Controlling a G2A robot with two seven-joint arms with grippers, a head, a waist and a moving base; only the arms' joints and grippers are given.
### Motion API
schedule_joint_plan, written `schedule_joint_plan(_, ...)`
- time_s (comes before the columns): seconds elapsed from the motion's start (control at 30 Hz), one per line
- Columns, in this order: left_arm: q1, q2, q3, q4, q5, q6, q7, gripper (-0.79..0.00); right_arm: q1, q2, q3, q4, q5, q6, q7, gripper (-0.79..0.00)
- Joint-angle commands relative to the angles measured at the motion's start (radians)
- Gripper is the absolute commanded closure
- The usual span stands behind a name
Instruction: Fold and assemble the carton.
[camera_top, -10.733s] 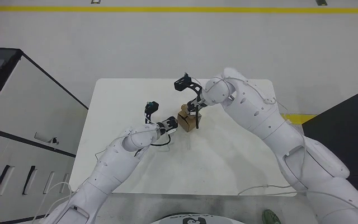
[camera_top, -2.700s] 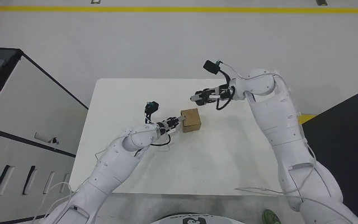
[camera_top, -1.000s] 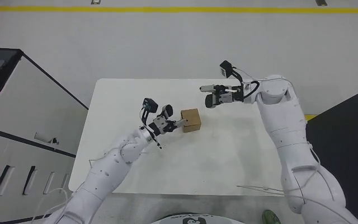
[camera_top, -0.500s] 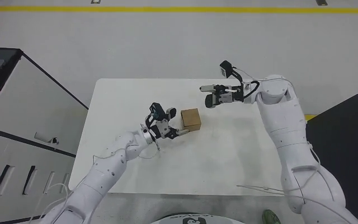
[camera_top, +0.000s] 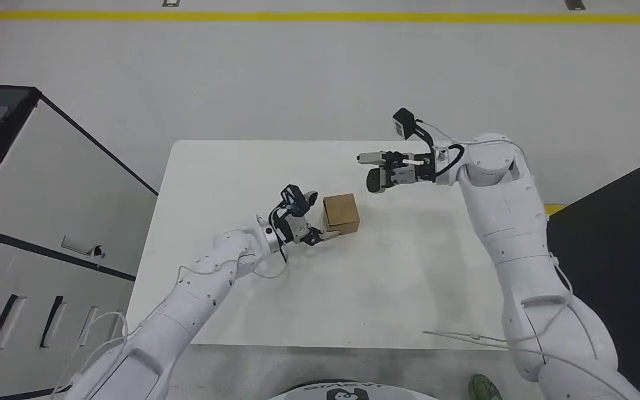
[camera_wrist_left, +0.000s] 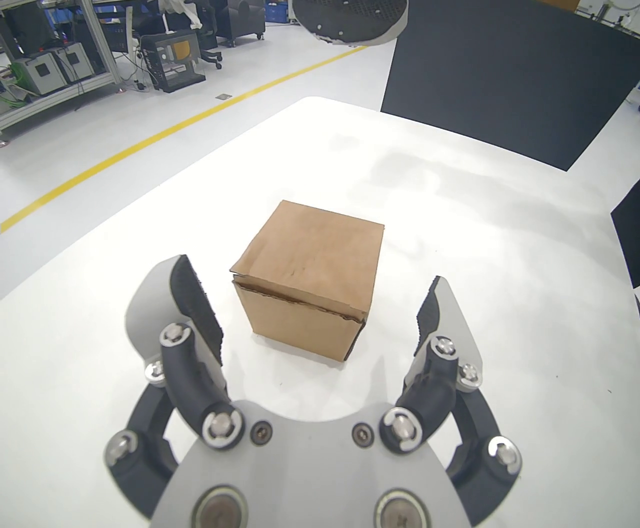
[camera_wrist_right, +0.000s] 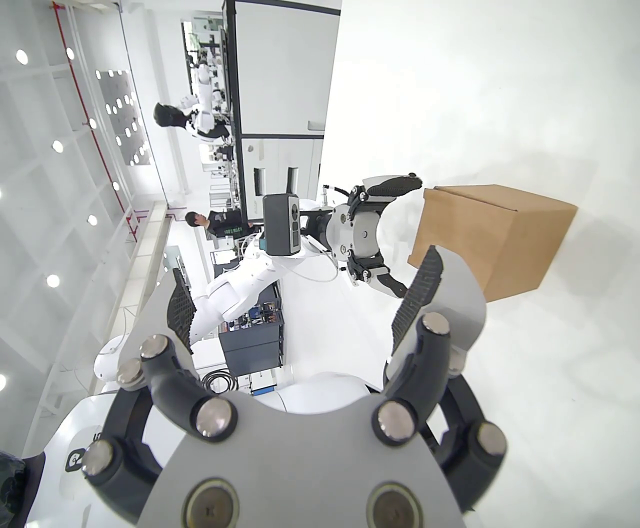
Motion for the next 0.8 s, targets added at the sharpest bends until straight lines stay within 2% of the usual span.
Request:
schedule_joint_plan(0.0,0.0,0.0,0.0,0.0,0.0,0.0,0.0,-0.785,0.0,0.0,0.0,0.0,0.0,0.0,0.0,-0.785)
schedule_joint_plan(0.2,0.011,-0.007,0.009,-0.023,0.007,0.05,-0.007,-0.785,0.0,0.0,0.0,0.0,0.0,0.0,0.0,-0.785)
schedule_joint_plan(0.77,-0.054,-0.049,0.072,0.085,0.049,0.104,0.045,-0.785,0.0,0.0,0.0,0.0,0.0,0.0,0.0,-0.785)
